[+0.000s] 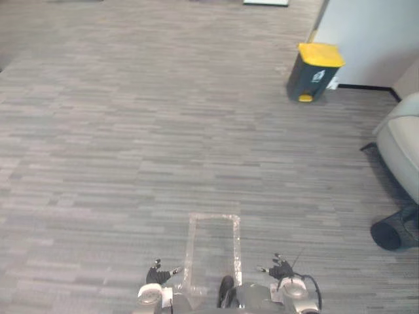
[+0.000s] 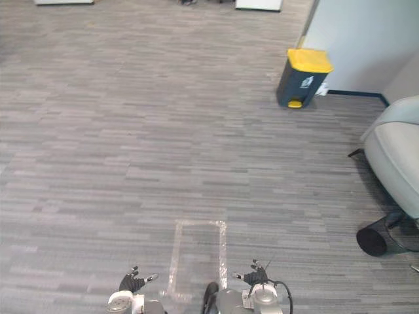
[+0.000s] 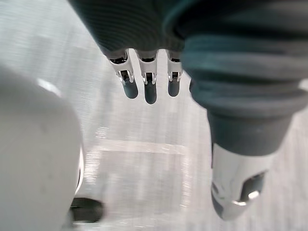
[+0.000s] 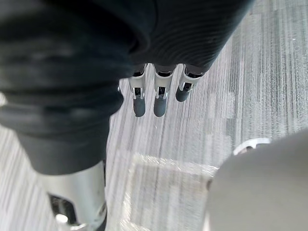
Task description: Organize the slippers on the shoe rack
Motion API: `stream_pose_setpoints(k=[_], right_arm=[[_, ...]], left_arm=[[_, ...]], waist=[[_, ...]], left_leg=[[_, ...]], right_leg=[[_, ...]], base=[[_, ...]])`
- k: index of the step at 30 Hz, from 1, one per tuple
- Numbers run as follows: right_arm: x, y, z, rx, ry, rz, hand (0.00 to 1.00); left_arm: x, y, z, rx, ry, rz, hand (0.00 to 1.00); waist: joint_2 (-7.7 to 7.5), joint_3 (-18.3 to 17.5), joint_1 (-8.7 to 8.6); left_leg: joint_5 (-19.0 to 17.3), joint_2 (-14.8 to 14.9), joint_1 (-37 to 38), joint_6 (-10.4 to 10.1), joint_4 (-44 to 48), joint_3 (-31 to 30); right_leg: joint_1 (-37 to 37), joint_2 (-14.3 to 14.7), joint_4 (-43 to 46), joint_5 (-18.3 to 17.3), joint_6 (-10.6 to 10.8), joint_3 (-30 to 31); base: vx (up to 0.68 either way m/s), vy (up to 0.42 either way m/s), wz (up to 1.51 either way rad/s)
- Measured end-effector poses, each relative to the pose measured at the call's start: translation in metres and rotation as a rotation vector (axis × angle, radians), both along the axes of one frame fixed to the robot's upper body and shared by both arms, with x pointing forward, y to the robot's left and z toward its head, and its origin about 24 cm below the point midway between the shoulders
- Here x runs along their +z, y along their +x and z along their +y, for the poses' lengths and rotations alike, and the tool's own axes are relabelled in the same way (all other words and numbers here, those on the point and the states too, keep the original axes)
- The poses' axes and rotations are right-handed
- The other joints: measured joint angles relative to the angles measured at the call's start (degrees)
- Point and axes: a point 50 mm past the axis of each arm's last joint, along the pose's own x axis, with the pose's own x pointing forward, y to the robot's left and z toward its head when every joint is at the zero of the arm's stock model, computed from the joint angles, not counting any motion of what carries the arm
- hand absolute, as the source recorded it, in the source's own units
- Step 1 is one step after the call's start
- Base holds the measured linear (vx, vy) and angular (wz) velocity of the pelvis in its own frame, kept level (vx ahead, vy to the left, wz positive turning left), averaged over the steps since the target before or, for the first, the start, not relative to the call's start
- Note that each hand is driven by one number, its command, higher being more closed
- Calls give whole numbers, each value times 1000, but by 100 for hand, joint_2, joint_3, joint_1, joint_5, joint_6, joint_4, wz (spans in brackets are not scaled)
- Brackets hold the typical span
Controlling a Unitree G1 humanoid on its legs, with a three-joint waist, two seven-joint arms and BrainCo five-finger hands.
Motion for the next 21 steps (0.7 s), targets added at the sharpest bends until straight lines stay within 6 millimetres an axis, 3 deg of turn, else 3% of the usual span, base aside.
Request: stream_pose_setpoints(k=[2, 4, 5, 6, 7, 9, 11, 12, 14, 16, 18, 21], right_arm=[[-1, -1, 2, -11, 12, 7, 0], [-1, 1, 5, -30, 28, 1, 0], [-1, 1, 5, -31, 30, -2, 0], [-1, 1, 4, -30, 26, -3, 0], [0, 1, 1, -29, 19, -4, 0], [-2, -2, 6, -31, 31, 2, 0], [-5, -9, 11, -31, 47, 19, 0], [-5, -9, 12, -28, 49, 22, 0], [-5, -7, 13, -14, 50, 20, 0], [-4, -5, 12, -1, 47, 19, 0], [-4, -2, 12, 31, 28, 21, 0], [-2, 3, 9, 36, 17, 11, 0]], left_arm=[[0, -1, 2, 1, 7, 2, 0], [-1, -3, 3, 1, 9, 6, 0], [-1, -3, 2, 0, 7, 5, 0], [-2, -4, 1, 3, 2, 10, 0], [-3, -7, -1, 5, -3, 19, 0], [-4, -9, 6, 4, 17, 29, 0], [-4, -12, 12, 11, 28, 38, 0], [-4, -13, 12, 12, 28, 39, 0], [-6, -16, 12, 5, 27, 56, 0], [-7, -18, 12, -9, 30, 71, 0], [-9, -17, 11, -32, 33, 84, 0], [-9, -16, 7, -64, 31, 93, 0]], waist=[[-28, 0, 106], [-41, 7, 119], [-40, 9, 116], [45, -25, 122], [97, -51, 127], [-91, -126, 94], [-248, -197, 173], [-266, -208, 203], [-269, -217, 208], [-265, -218, 128], [-242, -206, 58], [-193, -170, 26]], left_leg=[[-226, -142, -173, 118, -1029, -169], [-239, -500, -287, 93, -2353, -892], [-105, -757, -307, 80, -3151, -1638], [230, -853, -281, -64, -3564, -2050], [656, -896, -164, -109, -3660, -2106], [561, -1094, 65, 105, -3715, -1699], [408, -1145, 306, 264, -3806, -1173], [392, -1145, 374, 295, -3886, -995], [469, -1176, 833, 451, -4238, -304], [481, -1194, 1054, 469, -4394, 33], [481, -1158, 1296, 470, -4528, 348], [482, -1086, 1532, 462, -4766, 574]], right_leg=[[199, -6, -117, 57, 89, 511], [244, -97, -160, 65, 233, 984], [240, -182, -148, 23, 410, 1331], [175, -185, -80, -41, 558, 1573], [140, -171, 31, -147, 712, 1804], [192, -460, 64, -220, 866, 1925], [117, -677, 224, -264, 949, 1929], [32, -747, 386, -279, 969, 1813], [-393, -1100, 1149, -355, 1046, 763], [-540, -1372, 1451, -412, 938, -177], [-530, -1466, 1376, -423, 792, -1164], [-609, -1406, 1513, -361, 715, -1390]], base=[[341, 248, -136], [284, 336, -143], [164, 279, -133], [180, 345, -145], [186, 356, -125], [188, 334, -96], [169, 265, -101], [127, 232, -130], [164, 242, -140], [161, 123, -95], [211, 33, -102], [194, -14, -86]])
